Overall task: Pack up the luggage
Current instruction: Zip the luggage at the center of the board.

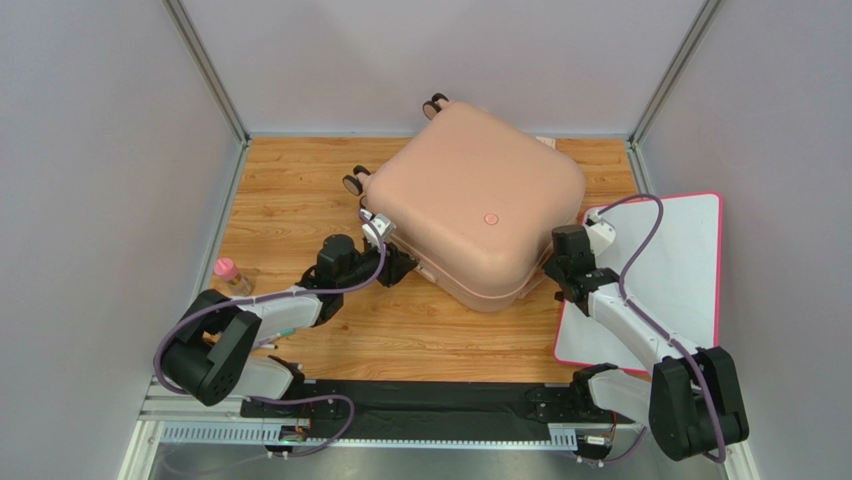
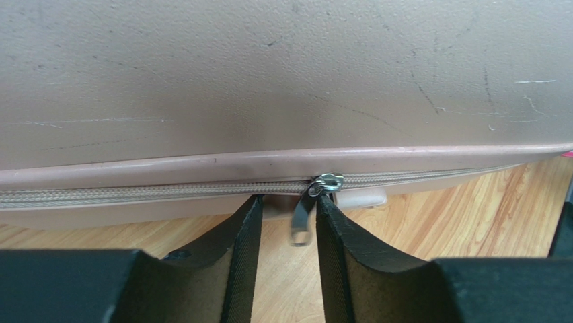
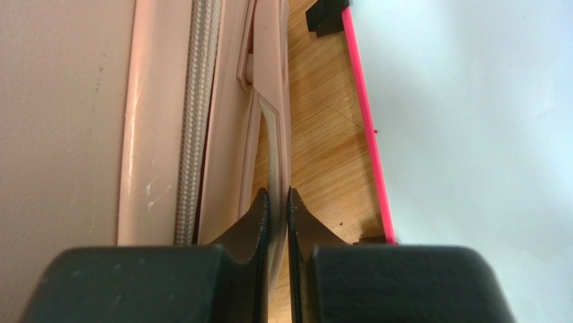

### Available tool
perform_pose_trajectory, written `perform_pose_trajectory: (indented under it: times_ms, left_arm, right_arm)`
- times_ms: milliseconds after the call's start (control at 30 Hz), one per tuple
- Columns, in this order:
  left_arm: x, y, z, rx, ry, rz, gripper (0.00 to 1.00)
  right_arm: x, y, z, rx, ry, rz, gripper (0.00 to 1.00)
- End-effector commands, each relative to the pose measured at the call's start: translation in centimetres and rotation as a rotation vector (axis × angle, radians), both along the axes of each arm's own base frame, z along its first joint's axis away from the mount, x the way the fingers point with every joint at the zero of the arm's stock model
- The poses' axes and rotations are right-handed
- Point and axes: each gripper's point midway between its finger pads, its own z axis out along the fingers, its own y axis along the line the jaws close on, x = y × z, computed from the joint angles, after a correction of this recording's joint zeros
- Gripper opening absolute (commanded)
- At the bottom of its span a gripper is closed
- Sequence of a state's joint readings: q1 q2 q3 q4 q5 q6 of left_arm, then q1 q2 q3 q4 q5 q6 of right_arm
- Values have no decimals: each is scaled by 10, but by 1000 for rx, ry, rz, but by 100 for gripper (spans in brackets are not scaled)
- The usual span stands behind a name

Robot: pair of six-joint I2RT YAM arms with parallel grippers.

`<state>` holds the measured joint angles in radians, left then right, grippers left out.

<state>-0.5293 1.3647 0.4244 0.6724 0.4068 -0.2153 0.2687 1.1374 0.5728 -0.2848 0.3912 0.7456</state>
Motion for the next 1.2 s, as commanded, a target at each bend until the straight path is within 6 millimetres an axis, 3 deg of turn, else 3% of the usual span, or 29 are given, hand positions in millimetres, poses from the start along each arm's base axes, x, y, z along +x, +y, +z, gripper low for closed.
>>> perform_pose_trajectory:
  times_ms: [0, 133, 267, 333, 500, 600, 800, 1167]
  left_arm:
    - [8, -17, 22, -33, -74, -26, 39]
    - [9, -21, 25, -37, -80, -9, 31]
    - [12, -20, 26, -46, -73, 24, 6]
    - [14, -17, 26, -46, -72, 48, 0]
    - [25, 2, 18, -15, -44, 184, 0]
    - [34, 25, 13, 25, -28, 322, 0]
    - [32, 51, 2, 55, 34, 457, 0]
    - [42, 73, 4, 19, 61, 557, 0]
  right_arm:
    - [-23, -2, -27, -25, 111, 35, 0]
    - [-23, -1, -28, -23, 112, 34, 0]
    - [-24, -2, -29, -22, 115, 32, 0]
    - [-24, -3, -29, -25, 113, 27, 0]
    - [-29, -10, -30, -40, 125, -21, 1]
    - [-31, -16, -29, -47, 124, -52, 0]
    - [-34, -26, -30, -37, 119, -97, 0]
    - [-36, -36, -31, -60, 129, -150, 0]
